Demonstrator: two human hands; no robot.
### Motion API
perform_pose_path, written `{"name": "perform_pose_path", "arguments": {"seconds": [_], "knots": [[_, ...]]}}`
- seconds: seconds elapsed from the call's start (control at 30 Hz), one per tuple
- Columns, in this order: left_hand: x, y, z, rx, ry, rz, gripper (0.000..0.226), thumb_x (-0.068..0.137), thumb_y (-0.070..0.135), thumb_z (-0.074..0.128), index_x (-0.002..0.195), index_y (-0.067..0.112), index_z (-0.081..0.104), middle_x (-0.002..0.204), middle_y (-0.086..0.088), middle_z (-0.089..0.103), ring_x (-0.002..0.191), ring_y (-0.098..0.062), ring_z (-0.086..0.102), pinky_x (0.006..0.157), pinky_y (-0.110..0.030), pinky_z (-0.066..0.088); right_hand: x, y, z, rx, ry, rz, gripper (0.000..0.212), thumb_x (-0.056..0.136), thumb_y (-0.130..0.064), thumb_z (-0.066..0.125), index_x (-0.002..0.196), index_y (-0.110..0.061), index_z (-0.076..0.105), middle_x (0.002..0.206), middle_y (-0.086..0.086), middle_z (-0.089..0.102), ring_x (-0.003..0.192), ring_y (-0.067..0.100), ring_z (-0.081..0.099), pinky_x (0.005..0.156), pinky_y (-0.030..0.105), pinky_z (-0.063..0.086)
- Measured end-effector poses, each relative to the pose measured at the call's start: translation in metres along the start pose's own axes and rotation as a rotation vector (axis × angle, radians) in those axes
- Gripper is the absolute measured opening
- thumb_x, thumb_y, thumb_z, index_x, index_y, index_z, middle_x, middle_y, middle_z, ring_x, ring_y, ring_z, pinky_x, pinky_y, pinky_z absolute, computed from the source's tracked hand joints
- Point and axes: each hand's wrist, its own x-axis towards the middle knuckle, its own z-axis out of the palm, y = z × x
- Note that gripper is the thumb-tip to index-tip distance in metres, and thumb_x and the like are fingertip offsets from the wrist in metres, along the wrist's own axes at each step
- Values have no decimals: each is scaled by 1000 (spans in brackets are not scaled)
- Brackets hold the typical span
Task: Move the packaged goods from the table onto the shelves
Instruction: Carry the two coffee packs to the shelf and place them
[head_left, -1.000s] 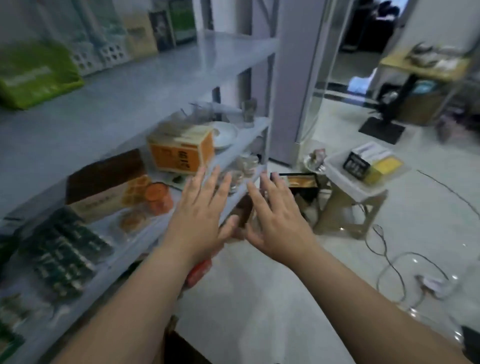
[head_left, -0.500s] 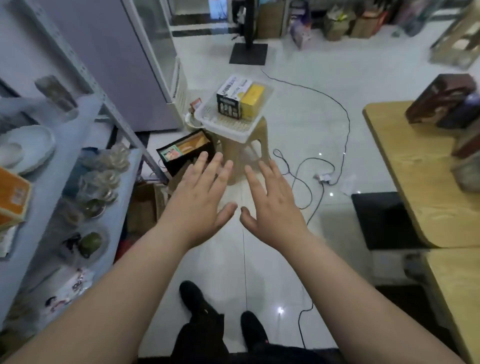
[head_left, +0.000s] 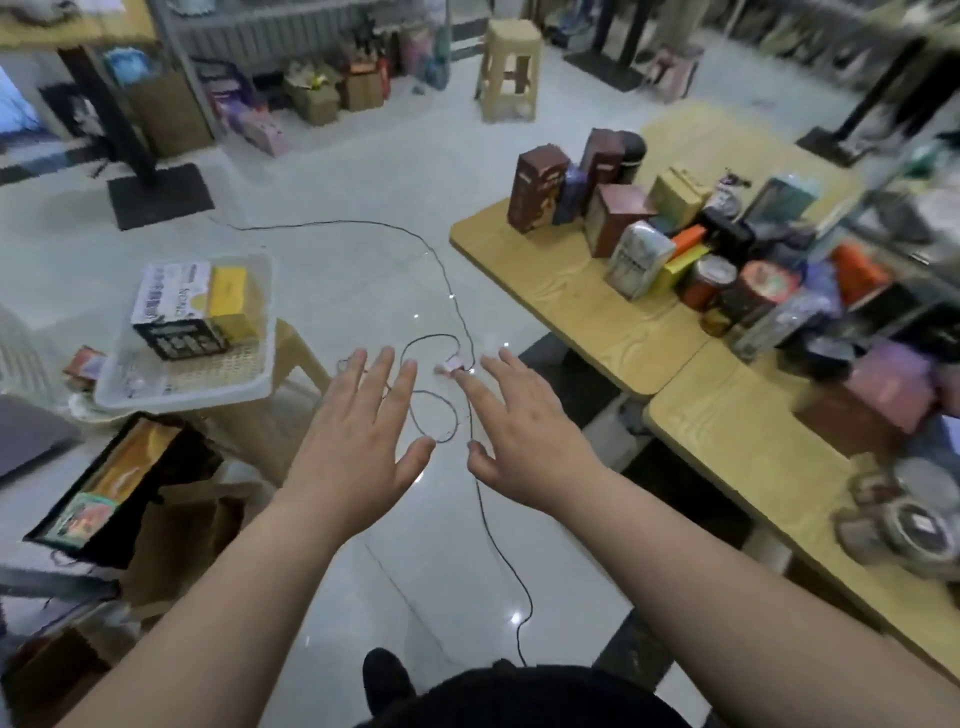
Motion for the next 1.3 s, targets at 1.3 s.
{"name": "perform_pose_path", "arguments": {"seconds": [1.3], "knots": [[395, 240, 139, -60, -405, 331, 94, 89, 81, 23, 161, 22, 13, 169, -2, 10, 155, -21, -4, 124, -40, 5, -33, 430, -12, 323, 62, 1034, 80, 87, -46, 62, 155, -25, 24, 157, 13, 18, 147, 31, 24, 118, 42, 30]]}}
